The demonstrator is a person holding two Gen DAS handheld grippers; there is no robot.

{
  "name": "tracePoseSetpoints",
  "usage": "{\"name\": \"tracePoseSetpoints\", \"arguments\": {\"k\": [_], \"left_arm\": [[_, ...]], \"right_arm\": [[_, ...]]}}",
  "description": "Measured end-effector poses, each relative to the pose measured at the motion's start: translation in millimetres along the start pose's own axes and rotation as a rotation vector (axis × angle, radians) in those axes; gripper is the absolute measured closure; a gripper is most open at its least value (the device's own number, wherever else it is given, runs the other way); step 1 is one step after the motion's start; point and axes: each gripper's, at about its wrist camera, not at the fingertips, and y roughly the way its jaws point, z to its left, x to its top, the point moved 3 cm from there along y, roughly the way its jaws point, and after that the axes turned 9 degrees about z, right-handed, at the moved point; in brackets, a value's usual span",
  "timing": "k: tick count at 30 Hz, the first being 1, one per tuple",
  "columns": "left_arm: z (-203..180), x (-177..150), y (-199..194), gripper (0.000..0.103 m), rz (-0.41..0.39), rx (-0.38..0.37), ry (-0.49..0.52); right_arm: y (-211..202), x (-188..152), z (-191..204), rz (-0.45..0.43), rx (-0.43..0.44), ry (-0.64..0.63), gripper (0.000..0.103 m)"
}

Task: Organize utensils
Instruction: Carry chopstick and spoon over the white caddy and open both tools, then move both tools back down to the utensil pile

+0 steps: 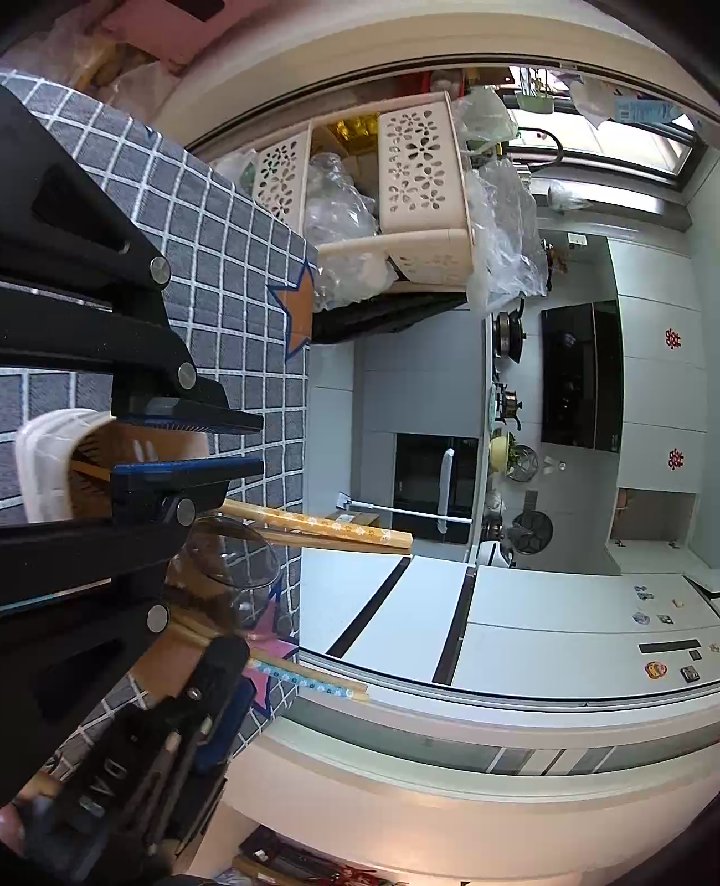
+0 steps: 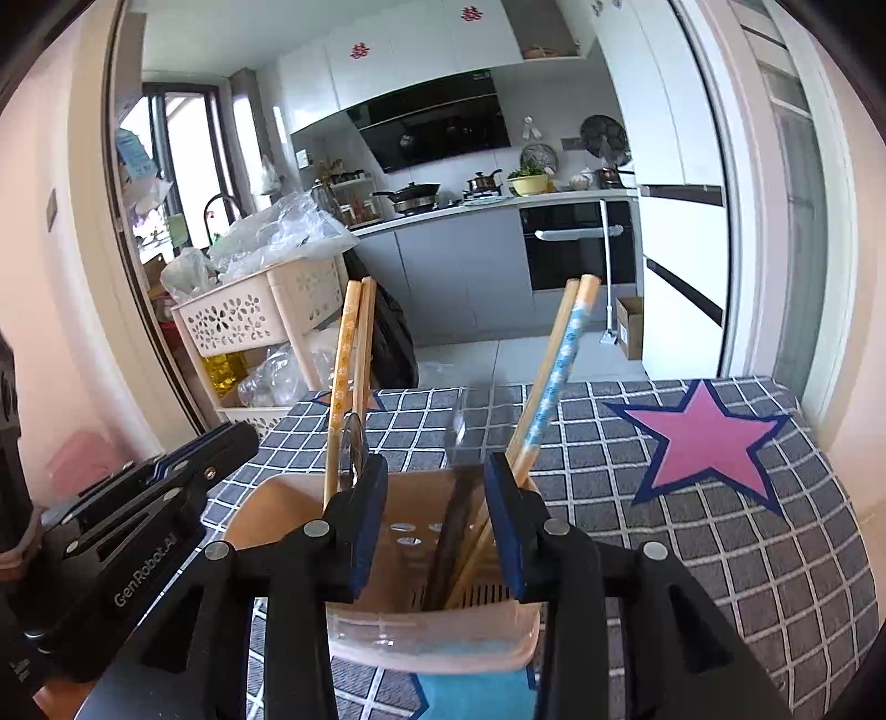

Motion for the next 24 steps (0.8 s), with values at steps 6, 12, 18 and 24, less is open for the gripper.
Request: {"name": "tracePoseSetpoints", "arguments": {"k": [6, 12, 18, 24], "left_arm": [[2, -9, -20, 0.063, 0.044, 0.006, -0.006], [3, -20, -43, 0.063, 0.087, 0.001, -0.012], [1, -35, -64, 0.063, 0.132, -0.001, -0.011], [1, -60, -82, 0.062, 0.187, -0.007, -0.01]], "right_arm": [[-25, -7, -5, 0.02, 0.004, 0.045, 0.051], [-51, -23, -9, 0.059, -0.004, 0.074, 0.044], [-74, -41, -12, 0.094, -0.019, 0.097, 0.039], [-94, -65, -12, 0.131, -0.032, 0.107, 0.036]]}}
